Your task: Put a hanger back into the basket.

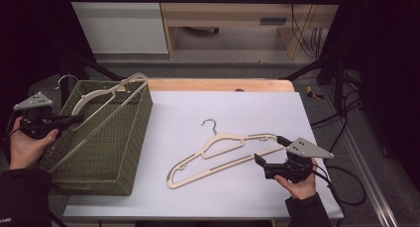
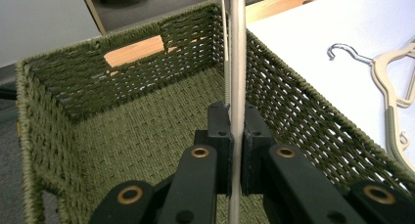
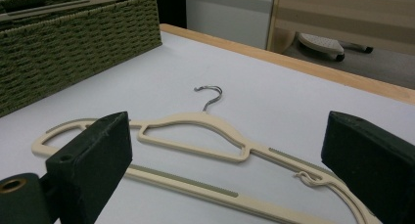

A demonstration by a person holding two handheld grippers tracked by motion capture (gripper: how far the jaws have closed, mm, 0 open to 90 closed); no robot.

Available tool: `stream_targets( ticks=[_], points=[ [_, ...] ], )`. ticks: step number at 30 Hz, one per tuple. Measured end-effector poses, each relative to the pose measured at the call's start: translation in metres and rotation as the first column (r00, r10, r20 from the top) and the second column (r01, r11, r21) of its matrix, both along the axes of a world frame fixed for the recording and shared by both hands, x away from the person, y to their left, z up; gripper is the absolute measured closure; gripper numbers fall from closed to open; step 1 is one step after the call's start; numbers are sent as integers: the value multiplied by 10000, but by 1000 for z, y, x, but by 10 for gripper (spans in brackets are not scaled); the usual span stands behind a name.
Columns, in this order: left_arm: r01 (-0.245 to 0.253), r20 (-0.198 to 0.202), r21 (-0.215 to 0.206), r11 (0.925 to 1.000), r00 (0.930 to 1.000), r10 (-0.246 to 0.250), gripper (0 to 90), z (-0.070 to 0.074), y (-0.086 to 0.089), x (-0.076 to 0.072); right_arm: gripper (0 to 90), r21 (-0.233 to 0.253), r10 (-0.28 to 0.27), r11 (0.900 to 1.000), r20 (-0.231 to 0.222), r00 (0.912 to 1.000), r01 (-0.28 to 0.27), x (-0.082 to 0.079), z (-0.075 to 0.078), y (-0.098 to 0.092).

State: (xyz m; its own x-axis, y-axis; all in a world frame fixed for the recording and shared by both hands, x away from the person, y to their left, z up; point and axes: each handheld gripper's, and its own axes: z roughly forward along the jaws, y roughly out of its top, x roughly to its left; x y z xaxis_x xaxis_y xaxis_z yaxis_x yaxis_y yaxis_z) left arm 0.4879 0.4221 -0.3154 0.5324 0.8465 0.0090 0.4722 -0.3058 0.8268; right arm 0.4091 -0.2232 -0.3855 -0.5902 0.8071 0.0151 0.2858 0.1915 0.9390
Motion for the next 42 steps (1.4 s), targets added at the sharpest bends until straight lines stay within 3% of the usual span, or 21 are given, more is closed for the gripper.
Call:
stream_targets(
  ticks=[6, 15, 21, 30, 36, 39, 41, 42],
  points=[
    [-240, -392, 279, 9993, 9989, 251, 853, -9, 8, 0, 55, -18, 13, 10000, -21, 10000, -13, 0, 0, 0],
    [-52, -1097, 184, 9998, 9939, 71, 851, -34, 4, 4, 55, -67, 13, 10000, -36, 10000, -13, 1, -1, 1],
    [245, -1555, 91, 9997, 9876, -228, 846, -50, -6, 7, 56, -63, 13, 10000, -42, 10000, -14, 1, -1, 1],
    [174, -2131, 302, 9994, 9770, -106, 823, -66, -13, 14, 56, -87, 60, 9999, -22, 10000, -60, 1, -1, 1],
    [-455, -1840, 583, 9973, 9814, 555, 706, -67, -12, 16, 56, -50, 43, 10000, -55, 10000, -44, 1, -2, 2],
    [-615, -1830, 692, 9957, 9804, 733, 657, -69, -11, 18, 56, -44, 46, 10000, -63, 10000, -47, 1, -2, 2],
    [-885, -1882, 1075, 9903, 9762, 1077, 620, -72, -11, 21, 56, -41, 44, 10000, -53, 10000, -45, 1, -2, 2],
    [-885, -1882, 1075, 9903, 9762, 1077, 590, -72, -11, 21, 56, -43, 44, 10000, -52, 10000, -45, 1, -2, 2]
  ],
)
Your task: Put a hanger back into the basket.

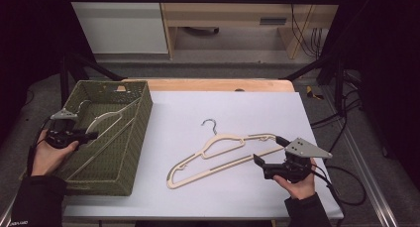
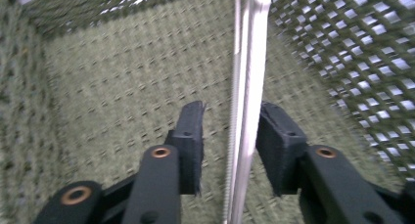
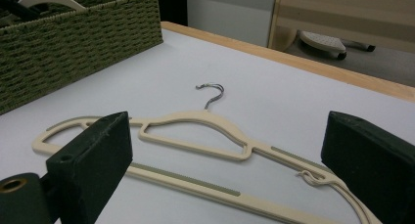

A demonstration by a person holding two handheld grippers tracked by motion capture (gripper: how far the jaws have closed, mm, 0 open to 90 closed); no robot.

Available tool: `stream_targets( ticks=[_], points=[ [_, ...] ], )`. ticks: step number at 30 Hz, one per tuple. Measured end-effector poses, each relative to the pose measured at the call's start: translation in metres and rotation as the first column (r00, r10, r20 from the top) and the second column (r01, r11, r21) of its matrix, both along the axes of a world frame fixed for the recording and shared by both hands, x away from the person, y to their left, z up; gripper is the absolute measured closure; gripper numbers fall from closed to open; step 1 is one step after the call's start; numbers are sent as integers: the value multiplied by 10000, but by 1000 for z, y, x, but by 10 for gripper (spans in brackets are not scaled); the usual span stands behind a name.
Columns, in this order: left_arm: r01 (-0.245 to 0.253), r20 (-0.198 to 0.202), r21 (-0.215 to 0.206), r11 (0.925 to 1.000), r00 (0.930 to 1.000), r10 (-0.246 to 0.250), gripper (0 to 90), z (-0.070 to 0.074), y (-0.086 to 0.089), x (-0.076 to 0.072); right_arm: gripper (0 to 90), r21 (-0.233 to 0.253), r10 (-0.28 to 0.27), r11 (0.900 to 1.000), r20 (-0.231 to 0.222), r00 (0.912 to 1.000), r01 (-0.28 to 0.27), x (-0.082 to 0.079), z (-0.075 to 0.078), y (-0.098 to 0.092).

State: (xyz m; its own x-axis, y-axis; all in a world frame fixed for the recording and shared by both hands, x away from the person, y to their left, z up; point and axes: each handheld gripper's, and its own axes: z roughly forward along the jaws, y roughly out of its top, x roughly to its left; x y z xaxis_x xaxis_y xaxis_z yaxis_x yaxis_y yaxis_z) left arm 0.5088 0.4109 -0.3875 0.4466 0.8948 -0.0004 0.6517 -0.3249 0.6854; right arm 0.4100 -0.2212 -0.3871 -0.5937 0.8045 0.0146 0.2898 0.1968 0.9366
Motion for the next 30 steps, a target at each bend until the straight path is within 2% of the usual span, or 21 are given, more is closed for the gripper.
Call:
stream_targets(
  ticks=[2, 3, 4, 5, 7, 9, 10, 11, 14, 16, 18, 30],
  points=[
    [-348, 0, 285, 9990, 9994, 348, 528, -2, 3, 3, 56, -4, 0, 10000, 2, 10000, 0, 0, 0, 0],
    [-348, 0, 285, 9990, 9994, 348, 498, -2, 3, 3, 56, -4, 0, 10000, 2, 10000, 0, 0, 0, 0],
    [-666, 22, 416, 9969, 9978, 666, 478, -3, 4, 4, 56, 3, 4, 10000, 4, 10000, -4, 0, 0, 0],
    [-666, 22, 416, 9969, 9978, 666, 461, -3, 4, 4, 56, 3, 4, 10000, 4, 10000, -4, 0, 0, 0],
    [-1050, 33, 782, 9914, 9945, 1051, 383, -3, 9, 7, 56, -2, 12, 10000, -11, 10000, -12, 0, 0, 0],
    [-1274, -88, 871, 9880, 9917, 1286, 369, -6, 13, 8, 56, -3, 7, 10000, -38, 10000, -7, 0, 0, 0],
    [-1274, -88, 871, 9880, 9917, 1286, 362, -6, 13, 8, 56, 1, 6, 10000, -41, 10000, -6, 0, 0, 0],
    [-1501, -188, 873, 9848, 9882, 1522, 358, -9, 15, 8, 56, -1, 9, 10000, -49, 10000, -9, 0, 0, 1],
    [-1686, -428, 871, 9818, 9840, 1728, 330, -11, 17, 10, 56, -12, 13, 10000, -43, 10000, -13, 0, 0, 1],
    [-1756, -558, 799, 9812, 9820, 1803, 302, -12, 17, 11, 56, 3, 14, 10000, -52, 10000, -14, 0, 0, 1],
    [-1794, -642, 917, 9795, 9805, 1856, 280, -14, 17, 11, 56, 17, 25, 10000, -49, 10000, -25, 0, 0, 1],
    [-2038, -1231, 751, 9761, 9695, 2119, 240, -19, 23, 10, 59, 11, 62, 10000, -48, 10000, -62, 0, 0, 1]
  ],
)
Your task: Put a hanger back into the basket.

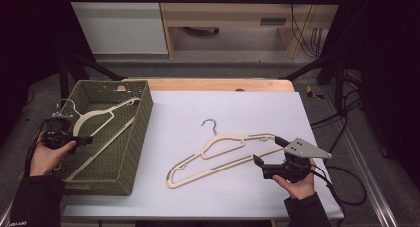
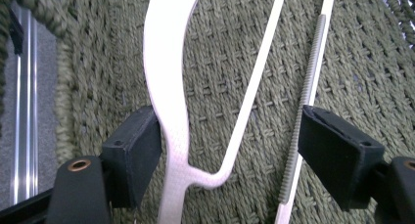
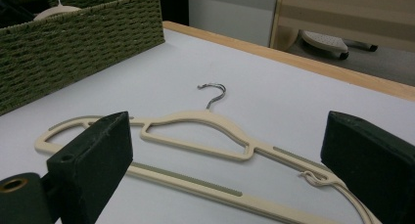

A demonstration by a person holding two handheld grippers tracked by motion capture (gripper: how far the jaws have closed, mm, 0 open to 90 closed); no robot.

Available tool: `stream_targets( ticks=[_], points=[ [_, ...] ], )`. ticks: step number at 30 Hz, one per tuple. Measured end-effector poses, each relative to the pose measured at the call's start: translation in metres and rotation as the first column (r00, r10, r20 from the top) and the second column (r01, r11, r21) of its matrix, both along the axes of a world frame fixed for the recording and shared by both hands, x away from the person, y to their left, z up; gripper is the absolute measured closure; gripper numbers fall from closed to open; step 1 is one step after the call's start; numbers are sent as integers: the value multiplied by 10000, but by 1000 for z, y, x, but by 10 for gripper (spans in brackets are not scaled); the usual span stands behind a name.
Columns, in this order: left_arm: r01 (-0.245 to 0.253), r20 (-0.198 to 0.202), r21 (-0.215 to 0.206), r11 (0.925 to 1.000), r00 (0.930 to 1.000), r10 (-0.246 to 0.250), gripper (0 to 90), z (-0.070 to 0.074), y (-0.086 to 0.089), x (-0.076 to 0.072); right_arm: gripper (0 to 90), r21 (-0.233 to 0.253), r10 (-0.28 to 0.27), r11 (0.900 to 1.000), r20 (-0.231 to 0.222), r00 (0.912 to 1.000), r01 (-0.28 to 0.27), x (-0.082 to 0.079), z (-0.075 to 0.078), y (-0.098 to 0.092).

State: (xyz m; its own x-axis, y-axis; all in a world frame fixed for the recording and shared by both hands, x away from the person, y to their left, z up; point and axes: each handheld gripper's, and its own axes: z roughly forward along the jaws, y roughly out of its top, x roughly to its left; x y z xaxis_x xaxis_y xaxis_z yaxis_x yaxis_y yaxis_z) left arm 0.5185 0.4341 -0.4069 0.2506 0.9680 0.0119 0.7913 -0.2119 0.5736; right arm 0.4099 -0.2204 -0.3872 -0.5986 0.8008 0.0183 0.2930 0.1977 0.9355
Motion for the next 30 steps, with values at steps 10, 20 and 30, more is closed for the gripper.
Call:
stream_targets(
  ticks=[10, 20, 30],
  points=[
    [-5, 12, -94, 10000, 10000, 5, 223, 8, -2, -6, 74, 15, 86, 10000, 61, 9999, -86, 1, 0, 0],
    [787, 2592, -1237, 9892, 9648, -444, 188, 50, -17, -37, 63, 301, 69, 9995, 68, 10000, -71, 1, 4, -1],
    [2540, 4622, -1943, 9475, 8757, -1400, 85, 78, -63, -68, 65, 783, 186, 9967, 241, 9995, -204, 3, 12, 2]
  ],
)
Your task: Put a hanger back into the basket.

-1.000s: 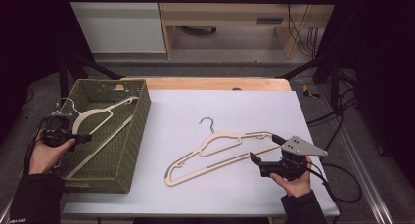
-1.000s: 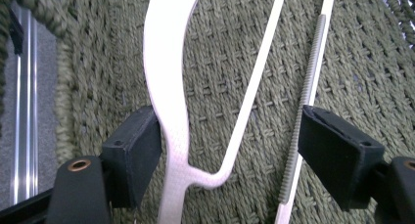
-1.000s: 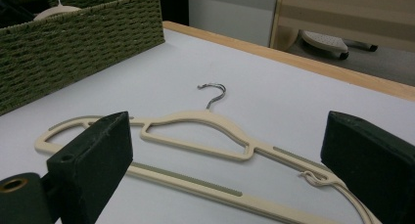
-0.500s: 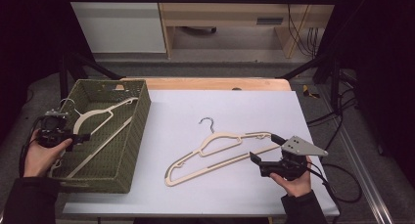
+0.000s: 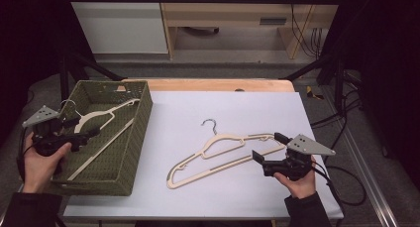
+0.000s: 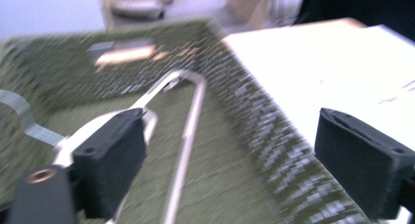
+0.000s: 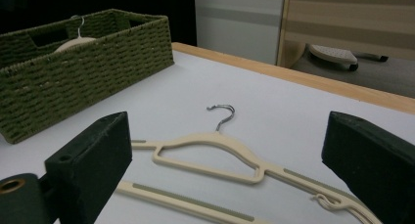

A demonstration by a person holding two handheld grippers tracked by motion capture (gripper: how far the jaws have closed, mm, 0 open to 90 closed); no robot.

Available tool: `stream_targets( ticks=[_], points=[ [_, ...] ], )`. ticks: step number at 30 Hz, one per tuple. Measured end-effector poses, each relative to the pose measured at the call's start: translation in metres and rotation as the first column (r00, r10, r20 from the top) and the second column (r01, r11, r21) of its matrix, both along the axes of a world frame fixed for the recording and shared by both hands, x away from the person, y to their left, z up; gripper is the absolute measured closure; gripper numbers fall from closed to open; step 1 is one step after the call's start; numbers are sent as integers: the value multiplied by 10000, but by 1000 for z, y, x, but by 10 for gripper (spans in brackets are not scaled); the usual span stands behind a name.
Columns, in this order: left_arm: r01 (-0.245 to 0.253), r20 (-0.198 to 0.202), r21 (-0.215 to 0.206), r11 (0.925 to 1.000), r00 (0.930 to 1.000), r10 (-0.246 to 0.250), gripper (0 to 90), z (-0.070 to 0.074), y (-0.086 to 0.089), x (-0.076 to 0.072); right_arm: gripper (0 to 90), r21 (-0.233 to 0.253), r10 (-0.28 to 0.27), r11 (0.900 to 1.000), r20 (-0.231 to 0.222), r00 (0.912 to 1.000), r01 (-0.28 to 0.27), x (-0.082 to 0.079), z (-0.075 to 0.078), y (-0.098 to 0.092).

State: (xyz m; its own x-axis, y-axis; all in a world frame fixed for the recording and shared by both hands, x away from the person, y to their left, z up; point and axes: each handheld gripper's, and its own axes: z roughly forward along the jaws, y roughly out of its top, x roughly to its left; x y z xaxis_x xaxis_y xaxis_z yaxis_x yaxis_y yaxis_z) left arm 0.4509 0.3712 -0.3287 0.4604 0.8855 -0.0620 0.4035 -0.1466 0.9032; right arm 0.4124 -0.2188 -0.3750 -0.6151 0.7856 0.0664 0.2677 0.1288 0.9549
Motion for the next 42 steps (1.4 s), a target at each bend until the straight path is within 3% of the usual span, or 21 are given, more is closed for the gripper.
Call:
stream_targets(
  ticks=[3, 5, 6, 8, 12, 13, 14, 18, 27, 29, 36, 42],
  points=[
    [751, 655, -422, 9963, 9952, -722, 63, 6, -30, -12, 75, 145, 150, 9998, -87, 9998, -149, 4, 4, 4],
    [1128, 821, -513, 9923, 9907, -1084, 49, 7, -46, -17, 76, 100, 94, 9999, -99, 9999, -93, 7, 5, 8],
    [1128, 821, -513, 9923, 9907, -1084, 47, 7, -46, -17, 76, 54, 57, 10000, -101, 9999, -57, 9, 5, 9],
    [1663, 1028, -474, 9849, 9816, -1608, 45, 5, -70, -23, 81, -13, 8, 10000, -134, 9999, -8, 14, 6, 13],
    [2291, 1067, -495, 9721, 9690, -2229, 38, -1, -99, -29, 103, -2, -37, 10000, -408, 9992, 37, 26, 6, 21],
    [2291, 1067, -495, 9721, 9690, -2229, 39, -1, -99, -29, 103, -2, -37, 10000, -408, 9992, 37, 26, 6, 21],
    [2535, 1153, -469, 9662, 9622, -2469, 39, -4, -110, -32, 109, 8, -114, 9999, -486, 9988, 115, 33, 5, 27],
    [2847, 1099, -547, 9571, 9544, -2776, 43, -13, -128, -36, 122, -149, -171, 9998, -518, 9985, 163, 45, 2, 36],
    [3222, 729, -322, 9461, 9449, -3193, 50, -38, -149, -35, 150, -412, -231, 9990, -816, 9964, 197, 69, -3, 58],
    [3449, 601, -196, 9384, 9373, -3432, 55, -47, -152, -35, 160, -503, -140, 9987, -904, 9958, 95, 75, -5, 62],
    [3541, 438, -145, 9351, 9345, -3532, 55, -57, -158, -35, 181, -798, -244, 9967, -1259, 9917, 144, 94, -12, 77],
    [3665, 271, -12, 9304, 9301, -3664, 60, -68, -164, -32, 223, -1203, -222, 9927, -1791, 9836, 5, 116, -27, 97]
  ],
)
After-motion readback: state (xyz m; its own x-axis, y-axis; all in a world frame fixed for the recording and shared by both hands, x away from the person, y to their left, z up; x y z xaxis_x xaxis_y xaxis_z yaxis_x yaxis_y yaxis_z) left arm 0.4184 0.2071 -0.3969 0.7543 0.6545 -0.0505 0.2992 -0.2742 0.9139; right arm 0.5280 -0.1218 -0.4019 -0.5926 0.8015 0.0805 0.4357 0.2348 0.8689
